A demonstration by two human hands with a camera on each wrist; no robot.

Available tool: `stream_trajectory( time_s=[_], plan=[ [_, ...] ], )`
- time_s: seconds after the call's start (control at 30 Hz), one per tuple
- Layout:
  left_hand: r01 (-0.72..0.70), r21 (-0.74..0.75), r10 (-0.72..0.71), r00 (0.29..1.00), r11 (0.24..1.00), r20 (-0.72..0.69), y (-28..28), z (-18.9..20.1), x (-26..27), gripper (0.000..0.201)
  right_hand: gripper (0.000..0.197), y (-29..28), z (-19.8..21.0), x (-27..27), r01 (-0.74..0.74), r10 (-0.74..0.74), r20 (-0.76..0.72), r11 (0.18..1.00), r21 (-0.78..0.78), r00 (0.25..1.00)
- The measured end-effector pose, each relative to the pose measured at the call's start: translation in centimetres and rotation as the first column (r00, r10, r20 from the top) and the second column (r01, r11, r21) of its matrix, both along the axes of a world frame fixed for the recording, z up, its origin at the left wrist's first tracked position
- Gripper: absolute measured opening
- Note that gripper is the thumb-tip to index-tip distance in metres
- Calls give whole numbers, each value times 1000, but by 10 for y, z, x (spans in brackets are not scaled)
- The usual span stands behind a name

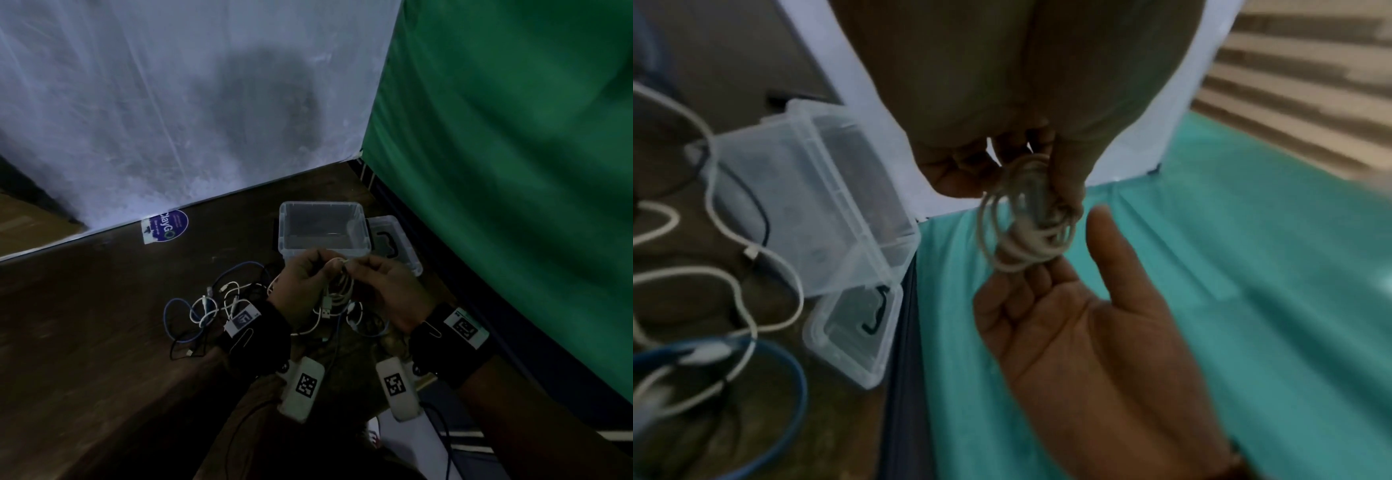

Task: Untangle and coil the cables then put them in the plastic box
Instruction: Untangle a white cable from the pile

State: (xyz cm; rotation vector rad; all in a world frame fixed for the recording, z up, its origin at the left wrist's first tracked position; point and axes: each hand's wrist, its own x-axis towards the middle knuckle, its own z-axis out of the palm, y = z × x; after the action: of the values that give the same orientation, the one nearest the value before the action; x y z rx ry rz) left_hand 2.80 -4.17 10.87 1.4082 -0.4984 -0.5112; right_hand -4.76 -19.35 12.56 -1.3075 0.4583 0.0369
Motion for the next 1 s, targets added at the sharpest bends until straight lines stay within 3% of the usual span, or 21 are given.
stream_trajectory(
  time_s=[0.07,0.13,0.23,0.37,0.43,0.5,0.57,0.67,0.87,0.93,1.0],
  plan=[
    [1,52,-6,995,999,102,1,-1,1,11,40,0,1,0,-49,49,-25,999,-14,998],
    [49,104,-70,975,993,211,5,-3,5,17,37,0,1,0,-74,79,-63,994,77,995],
    [110,260,-212,889,959,406,10,0,10,29,37,0,2,-1,-69,92,-102,975,210,991],
    [128,324,-271,852,937,449,11,4,16,26,47,4,0,0,-136,170,-83,939,317,982],
    [123,347,-289,829,930,479,9,3,19,25,46,7,3,0,-189,220,-75,935,299,973],
    [108,341,-273,830,934,487,8,2,21,22,44,9,9,0,-214,241,-98,950,227,965],
    [82,315,-232,848,946,476,5,1,22,17,29,7,13,2,-193,211,-127,971,137,969],
    [24,311,-166,883,950,438,4,-2,24,13,10,-3,15,2,-172,159,-110,978,-118,981],
    [71,242,-138,953,968,270,9,-12,29,19,15,-10,10,1,-16,62,63,829,-559,996],
    [89,214,-133,970,973,202,12,-13,29,22,13,-8,7,0,13,64,107,799,-602,992],
    [123,173,-149,977,977,150,15,-11,29,21,9,-7,4,0,21,53,121,839,-544,991]
  ],
)
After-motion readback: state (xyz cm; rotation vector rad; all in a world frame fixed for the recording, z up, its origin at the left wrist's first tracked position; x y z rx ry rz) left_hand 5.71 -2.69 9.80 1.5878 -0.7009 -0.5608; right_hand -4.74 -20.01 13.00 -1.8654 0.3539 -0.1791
